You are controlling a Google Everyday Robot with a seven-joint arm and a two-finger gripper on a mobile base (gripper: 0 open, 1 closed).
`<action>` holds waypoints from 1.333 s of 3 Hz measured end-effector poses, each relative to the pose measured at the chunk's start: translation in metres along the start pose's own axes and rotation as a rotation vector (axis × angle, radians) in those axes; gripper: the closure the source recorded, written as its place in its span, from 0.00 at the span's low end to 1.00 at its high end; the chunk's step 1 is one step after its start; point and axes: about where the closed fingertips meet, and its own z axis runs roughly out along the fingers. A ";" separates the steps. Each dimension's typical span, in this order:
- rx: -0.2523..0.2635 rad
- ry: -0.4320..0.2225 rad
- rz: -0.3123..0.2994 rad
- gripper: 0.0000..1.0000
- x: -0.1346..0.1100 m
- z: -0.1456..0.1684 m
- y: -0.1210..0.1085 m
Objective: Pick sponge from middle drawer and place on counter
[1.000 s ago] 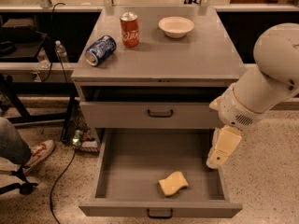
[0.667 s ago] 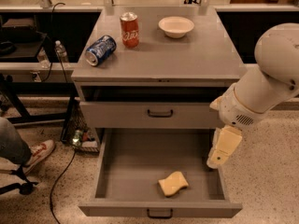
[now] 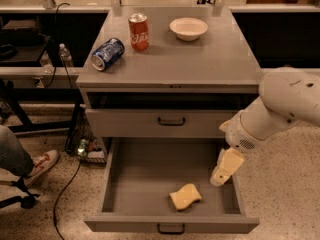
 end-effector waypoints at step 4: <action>-0.089 -0.129 0.097 0.00 0.015 0.156 -0.016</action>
Offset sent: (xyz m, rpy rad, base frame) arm 0.0532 0.0682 -0.2208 0.2822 0.0947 -0.0692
